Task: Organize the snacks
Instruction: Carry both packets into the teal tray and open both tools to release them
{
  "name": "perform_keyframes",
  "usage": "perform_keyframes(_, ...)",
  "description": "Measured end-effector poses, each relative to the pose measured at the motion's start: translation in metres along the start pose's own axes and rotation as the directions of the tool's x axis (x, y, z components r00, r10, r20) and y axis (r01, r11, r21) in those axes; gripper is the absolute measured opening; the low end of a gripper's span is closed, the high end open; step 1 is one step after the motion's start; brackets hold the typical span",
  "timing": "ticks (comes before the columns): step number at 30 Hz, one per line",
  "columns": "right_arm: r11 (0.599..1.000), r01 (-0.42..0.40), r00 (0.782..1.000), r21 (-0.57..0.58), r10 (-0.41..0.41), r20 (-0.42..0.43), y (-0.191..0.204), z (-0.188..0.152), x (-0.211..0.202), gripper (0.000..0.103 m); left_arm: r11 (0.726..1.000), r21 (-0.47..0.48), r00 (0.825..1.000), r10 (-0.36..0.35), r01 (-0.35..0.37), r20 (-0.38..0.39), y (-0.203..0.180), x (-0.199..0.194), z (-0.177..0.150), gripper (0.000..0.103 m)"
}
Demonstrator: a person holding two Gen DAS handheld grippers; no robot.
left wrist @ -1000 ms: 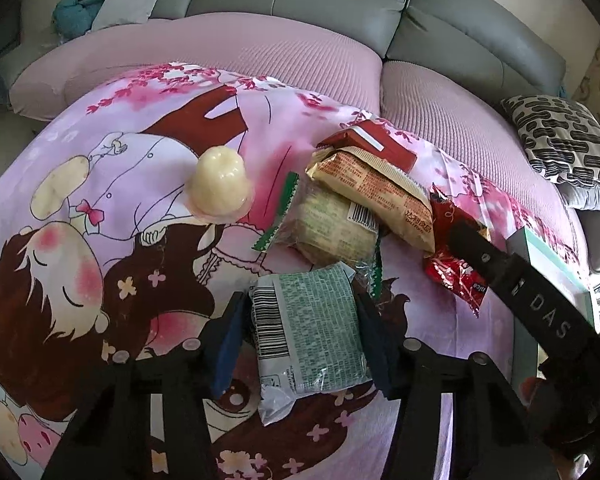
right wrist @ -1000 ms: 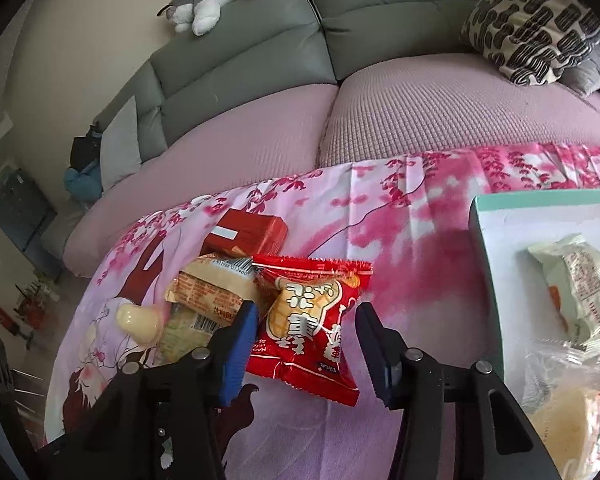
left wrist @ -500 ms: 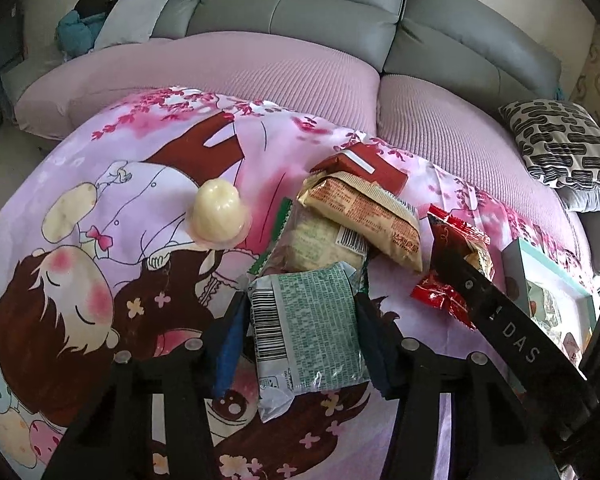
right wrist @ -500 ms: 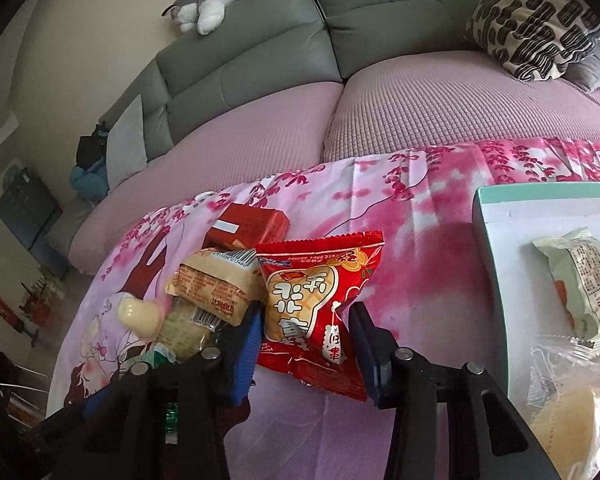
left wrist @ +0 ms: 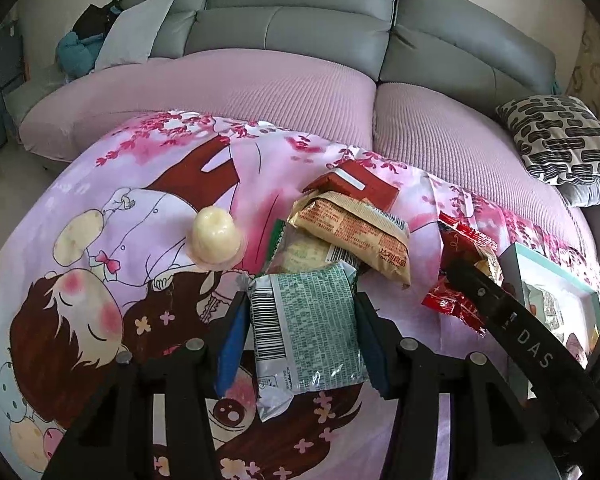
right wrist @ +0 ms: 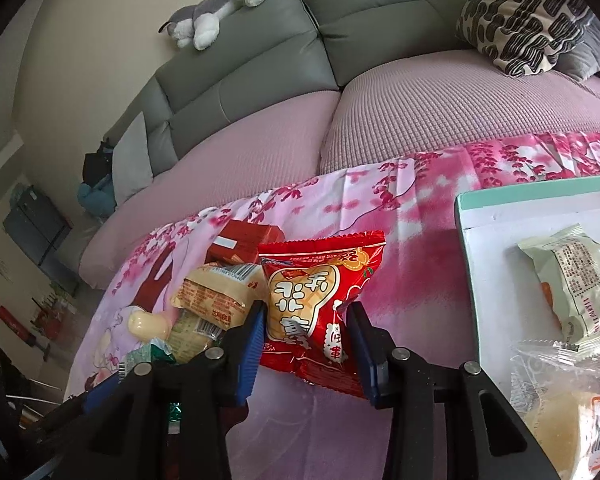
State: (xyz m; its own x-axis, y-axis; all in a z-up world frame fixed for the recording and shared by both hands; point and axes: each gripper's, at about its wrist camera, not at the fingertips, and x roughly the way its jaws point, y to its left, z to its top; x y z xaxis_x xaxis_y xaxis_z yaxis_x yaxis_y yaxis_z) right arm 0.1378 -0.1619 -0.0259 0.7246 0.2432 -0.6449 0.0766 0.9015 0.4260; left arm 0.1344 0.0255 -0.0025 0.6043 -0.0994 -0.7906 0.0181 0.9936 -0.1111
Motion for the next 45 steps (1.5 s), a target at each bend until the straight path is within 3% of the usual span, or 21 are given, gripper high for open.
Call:
perform_keyframes(16,0.998,0.009,0.991,-0.069,0.0,0.131,0.007,0.016,-0.051,0.044,0.998,0.056,0.997,-0.028,0.024,0.075,-0.021,-0.023,0.009,0.053)
perform_keyframes(24,0.996,0.086,0.971,-0.038,-0.075,0.225,-0.017,0.027,-0.084,0.044,0.979,0.175,0.983,-0.13,0.106,0.13,-0.069,-0.041,0.018,0.053)
perform_keyframes(29,0.99,0.137,0.955,0.02,-0.138,0.263,-0.041,0.031,-0.101,0.044,0.941,0.29,0.962,-0.226,0.175,0.155,-0.109,-0.055,0.022,0.053)
perform_keyframes(33,0.977,0.201,0.933,0.07,-0.213,0.291,-0.06,0.033,-0.115,0.044,0.903,0.384,0.947,-0.272,0.191,0.169,-0.143,-0.057,0.024,0.053)
perform_keyframes(39,0.943,0.281,0.89,0.18,-0.327,0.319,-0.094,0.033,-0.142,0.044,0.861,0.447,0.929,-0.339,0.242,0.15,-0.176,-0.05,0.027,0.053)
perform_keyframes(45,0.863,0.421,0.819,0.281,-0.494,0.292,-0.12,0.03,-0.158,0.043,0.818,0.486,0.908,-0.405,0.307,0.109,-0.206,-0.041,0.031,0.053)
